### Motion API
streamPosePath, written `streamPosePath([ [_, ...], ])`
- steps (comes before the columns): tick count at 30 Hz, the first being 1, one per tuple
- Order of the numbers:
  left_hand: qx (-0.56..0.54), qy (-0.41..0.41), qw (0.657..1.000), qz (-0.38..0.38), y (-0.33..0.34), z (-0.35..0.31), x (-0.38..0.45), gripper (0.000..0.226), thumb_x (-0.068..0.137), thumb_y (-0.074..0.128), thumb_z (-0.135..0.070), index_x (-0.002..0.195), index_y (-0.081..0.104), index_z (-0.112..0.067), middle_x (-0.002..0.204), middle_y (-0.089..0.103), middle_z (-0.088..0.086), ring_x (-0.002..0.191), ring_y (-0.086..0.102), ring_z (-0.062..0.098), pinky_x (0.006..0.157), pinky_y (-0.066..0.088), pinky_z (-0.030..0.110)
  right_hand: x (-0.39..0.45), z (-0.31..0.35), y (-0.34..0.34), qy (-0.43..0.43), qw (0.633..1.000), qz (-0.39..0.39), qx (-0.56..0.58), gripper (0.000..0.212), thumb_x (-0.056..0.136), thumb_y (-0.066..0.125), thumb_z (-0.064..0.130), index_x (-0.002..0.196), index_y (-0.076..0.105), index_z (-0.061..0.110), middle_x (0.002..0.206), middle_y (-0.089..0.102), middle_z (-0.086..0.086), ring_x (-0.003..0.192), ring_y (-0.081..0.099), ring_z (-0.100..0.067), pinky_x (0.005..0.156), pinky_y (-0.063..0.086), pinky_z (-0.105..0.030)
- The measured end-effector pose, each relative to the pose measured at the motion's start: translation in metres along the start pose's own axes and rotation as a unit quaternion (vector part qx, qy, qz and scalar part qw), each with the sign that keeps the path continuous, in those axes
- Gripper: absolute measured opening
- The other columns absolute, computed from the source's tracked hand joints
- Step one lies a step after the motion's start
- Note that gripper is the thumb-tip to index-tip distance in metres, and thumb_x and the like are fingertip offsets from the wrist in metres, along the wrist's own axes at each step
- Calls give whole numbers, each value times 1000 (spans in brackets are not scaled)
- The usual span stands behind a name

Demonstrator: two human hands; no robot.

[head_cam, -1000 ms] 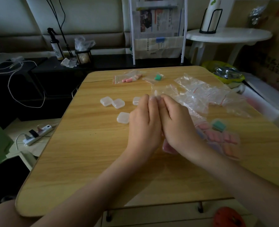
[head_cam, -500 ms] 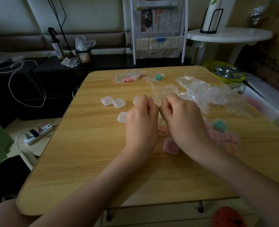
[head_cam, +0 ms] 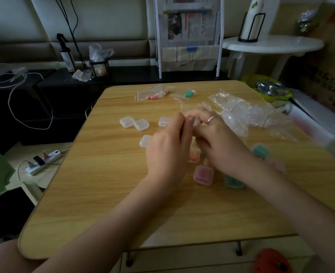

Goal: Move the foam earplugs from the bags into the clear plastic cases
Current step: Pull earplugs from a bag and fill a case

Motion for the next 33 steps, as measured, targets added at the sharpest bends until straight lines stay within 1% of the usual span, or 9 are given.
streamPosePath([
  [4,57,126,990,-15,2,-28,-7,32,94,42,-23,71,55,-4,53,49,3,43,42,18,40,27,24,-4,-12,14,97,971,58,212,28,96,42,12,116,60,9,126,49,0,91,54,4,75,43,-10],
  [6,32,115,993,2,4,-26,-7,31,95,42,-26,74,54,-7,54,46,-3,43,41,14,38,28,25,-4,-18,9,110,971,37,209,38,98,48,24,136,50,20,139,44,3,115,49,-1,94,41,-16],
  [9,-125,-75,989,29,2,8,1,26,96,38,-36,80,49,-19,62,53,-3,52,51,12,45,41,24,-3,-23,-1,127,963,7,239,57,88,49,45,142,33,43,139,42,16,119,40,9,94,36,-6],
  [12,-193,-203,960,-10,-5,43,6,7,96,47,-29,90,51,-29,82,59,-4,73,61,10,60,52,23,-3,-27,-6,133,950,-11,281,53,89,54,36,138,37,45,131,45,21,116,48,5,86,38,1],
  [16,-306,-280,909,46,12,62,8,11,92,57,-16,101,63,-16,92,68,1,84,68,11,70,55,22,-3,-24,-6,111,949,-9,294,41,96,48,29,134,44,45,147,39,17,130,38,2,99,37,-9],
  [20,-354,-317,879,41,17,64,3,8,83,68,-9,89,63,-11,80,70,1,75,68,11,68,54,20,-5,-27,1,135,949,13,284,38,100,46,25,129,48,50,143,45,18,118,50,-39,94,46,-56],
  [25,-323,-310,894,14,11,64,2,19,82,69,-6,90,53,-14,80,65,2,72,66,10,62,52,18,-6,-25,-2,137,933,-24,331,39,88,65,14,110,58,46,118,58,18,96,59,7,72,51,-12],
  [28,-369,-345,863,10,17,69,-3,18,83,67,-3,89,51,-11,86,63,9,73,67,13,64,53,19,-5,-26,-4,149,935,-50,317,35,81,71,22,107,62,43,117,62,11,96,61,-1,77,46,-6],
  [33,-447,-380,810,21,32,73,-9,17,84,65,-2,89,50,-8,88,60,12,69,67,11,65,53,18,-5,-28,-5,170,929,-54,324,28,83,71,14,108,66,26,105,64,13,84,56,18,69,39,1],
])
Point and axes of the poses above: each hand's wrist, its own x-axis towards the middle knuckle, its own y-axis out of the palm, z = x × y, the point moved 10 cm from there along x, towards the middle knuckle
